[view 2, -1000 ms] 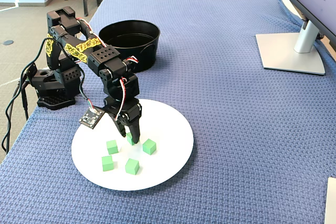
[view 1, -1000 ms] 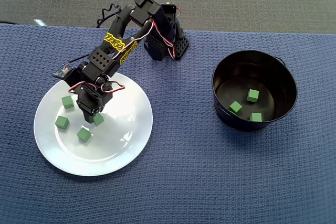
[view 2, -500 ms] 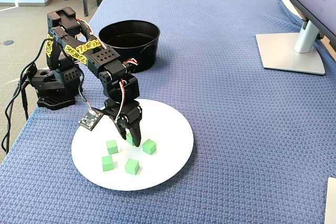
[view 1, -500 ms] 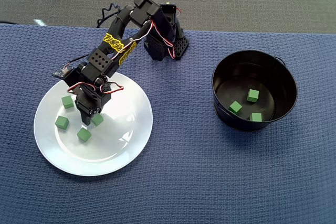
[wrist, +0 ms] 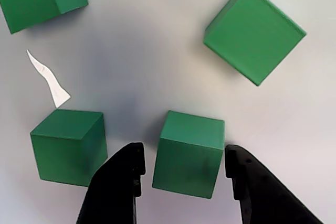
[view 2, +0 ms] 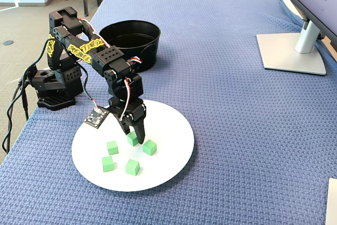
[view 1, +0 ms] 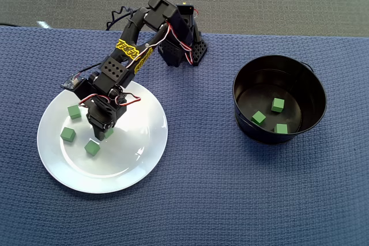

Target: Pick up the green cubes from the white plate and place them in the black recipient

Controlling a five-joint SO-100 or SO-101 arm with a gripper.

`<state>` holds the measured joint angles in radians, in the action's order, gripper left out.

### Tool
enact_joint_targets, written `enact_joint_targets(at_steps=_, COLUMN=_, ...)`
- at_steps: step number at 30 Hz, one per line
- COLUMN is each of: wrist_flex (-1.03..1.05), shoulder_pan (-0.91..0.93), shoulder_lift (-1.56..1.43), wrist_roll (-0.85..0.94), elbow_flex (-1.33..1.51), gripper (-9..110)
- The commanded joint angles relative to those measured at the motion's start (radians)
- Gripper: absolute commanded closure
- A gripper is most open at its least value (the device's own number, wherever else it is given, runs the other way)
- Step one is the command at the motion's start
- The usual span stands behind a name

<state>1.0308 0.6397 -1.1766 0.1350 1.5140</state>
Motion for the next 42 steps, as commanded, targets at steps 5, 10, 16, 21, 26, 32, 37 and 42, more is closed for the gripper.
enact_joint_targets(at_steps=5, wrist_flex=0.014, shoulder_pan=-0.005, shoulder_lift=-0.038, wrist_roll=-0.009, elbow_flex=-0.071, gripper=102)
enact_joint_targets(at_steps=10, wrist_flex=0.028, shoulder_pan=0.014, shoulder_lift=-0.256, wrist_roll=0.003, elbow_flex=0.041, gripper=102)
enact_joint_targets(at_steps=16, wrist_flex=0.043, shoulder_pan=-0.021, shoulder_lift=-0.709, wrist_roll=0.025, elbow_flex=0.245, gripper=102)
enact_joint_targets(at_steps=21, wrist_flex=0.147, shoulder_pan=-0.273, shoulder_lift=-0.997, wrist_roll=-0.012, elbow_flex=0.360, gripper=102)
enact_joint_targets(at_steps=26, wrist_flex=0.276, shoulder_pan=-0.641, shoulder_lift=-1.161, wrist_roll=-0.133, elbow_flex=0.399, gripper=102)
enact_joint_targets(at_steps=32, wrist_flex=0.163, shoulder_pan=-1.101, shoulder_lift=-1.224, wrist_roll=-0.179, elbow_flex=0.506, gripper=102)
enact_joint_targets(at_steps=37, wrist_flex=0.058, shoulder_pan=-1.344, shoulder_lift=-1.134, wrist_roll=-0.192, elbow_flex=0.479, gripper=102)
enact_joint_targets(at_steps=42, wrist_flex=-0.031, shoulder_pan=-1.456, shoulder_lift=-0.953, wrist_roll=-0.193, elbow_flex=0.420, gripper=102)
